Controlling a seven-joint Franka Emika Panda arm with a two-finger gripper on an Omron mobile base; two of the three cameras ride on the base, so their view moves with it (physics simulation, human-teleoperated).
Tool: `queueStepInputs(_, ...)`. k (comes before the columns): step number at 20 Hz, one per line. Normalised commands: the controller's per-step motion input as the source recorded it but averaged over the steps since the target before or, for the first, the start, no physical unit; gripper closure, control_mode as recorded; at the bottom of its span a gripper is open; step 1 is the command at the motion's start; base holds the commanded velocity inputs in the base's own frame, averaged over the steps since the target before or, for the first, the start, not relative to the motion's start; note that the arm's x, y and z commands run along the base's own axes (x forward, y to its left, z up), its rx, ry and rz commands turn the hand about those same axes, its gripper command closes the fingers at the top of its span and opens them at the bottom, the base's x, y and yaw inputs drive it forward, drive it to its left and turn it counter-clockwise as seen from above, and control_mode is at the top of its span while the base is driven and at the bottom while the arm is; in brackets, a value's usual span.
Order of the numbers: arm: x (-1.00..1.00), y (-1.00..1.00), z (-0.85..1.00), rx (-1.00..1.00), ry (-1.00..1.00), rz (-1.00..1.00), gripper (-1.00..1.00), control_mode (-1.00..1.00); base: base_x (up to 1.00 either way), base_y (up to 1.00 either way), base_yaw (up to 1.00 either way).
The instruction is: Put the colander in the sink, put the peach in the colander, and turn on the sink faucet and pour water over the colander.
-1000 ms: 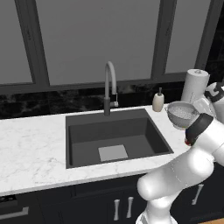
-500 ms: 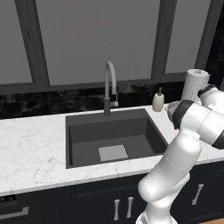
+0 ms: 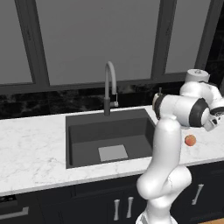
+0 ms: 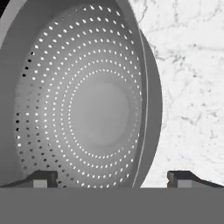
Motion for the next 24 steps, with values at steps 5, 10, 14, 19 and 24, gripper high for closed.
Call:
queueStepInputs(5, 0.30, -0.24, -0.21, 0.03, 0.00, -0.06, -1.00, -1.00, 0.00, 0.00, 0.00)
queueStepInputs(10, 0.10, 0.01, -0.34, 0.00, 0.03, -0.09, 1.00, -1.00, 0.00, 0.00, 0.00)
queueStepInputs(14, 0.00, 0.12, -0.37, 0.00, 0.03, -0.10, 1.00, -1.00, 0.00, 0.00, 0.00)
queueStepInputs(19, 0.00, 0.76, -0.04, -0.08, 0.00, -0.13, 1.00, -1.00, 0.00, 0.00, 0.00)
queueStepInputs(24, -0.13, 0.99, 0.67, -0.28, -0.04, 0.00, 1.00, -1.00, 0.00, 0.00, 0.00)
